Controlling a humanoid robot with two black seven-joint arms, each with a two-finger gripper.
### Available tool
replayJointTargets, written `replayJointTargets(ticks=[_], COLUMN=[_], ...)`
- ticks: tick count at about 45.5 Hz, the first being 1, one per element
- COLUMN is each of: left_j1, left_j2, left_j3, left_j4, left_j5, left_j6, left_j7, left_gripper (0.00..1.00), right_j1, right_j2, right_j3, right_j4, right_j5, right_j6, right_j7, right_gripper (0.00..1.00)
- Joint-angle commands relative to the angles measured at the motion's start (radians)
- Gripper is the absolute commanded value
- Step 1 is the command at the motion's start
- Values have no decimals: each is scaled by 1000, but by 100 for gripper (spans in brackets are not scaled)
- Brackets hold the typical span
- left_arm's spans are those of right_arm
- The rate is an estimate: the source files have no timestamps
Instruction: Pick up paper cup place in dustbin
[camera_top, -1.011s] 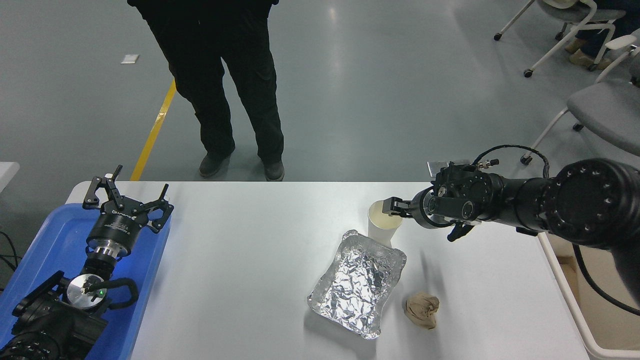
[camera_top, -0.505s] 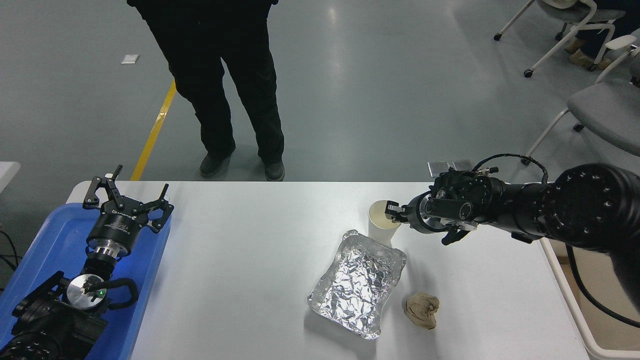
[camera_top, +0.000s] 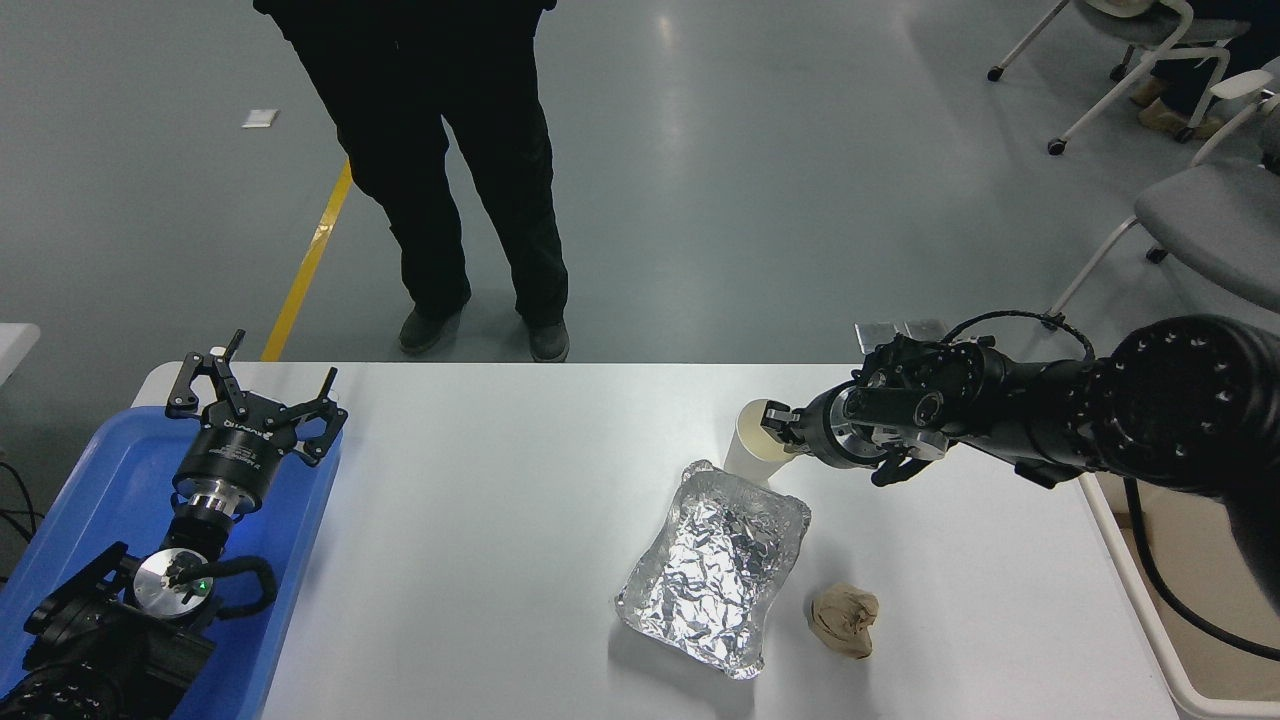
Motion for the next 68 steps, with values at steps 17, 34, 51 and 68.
replayJointTargets(ticks=[17,34,51,68], left_j1=[0,0,0,0], left_j2=[0,0,0,0], left_j3=[1,0,1,0], left_j4=[-2,0,0,0], left_j5=[2,0,0,0], left_j6=[0,0,0,0], left_j7=[2,2,2,2], left_gripper=[99,99,99,99], right_j1=[496,847,1013,1084], right_j2=[-97,-187,-239,-261], right_j3=[-135,-158,-176,-198], right_j4=[438,562,627,630], right_j5=[-1,-4,-4,-3], right_j6=[109,525,618,632], right_j7=[13,13,12,12], right_gripper=[0,0,0,0])
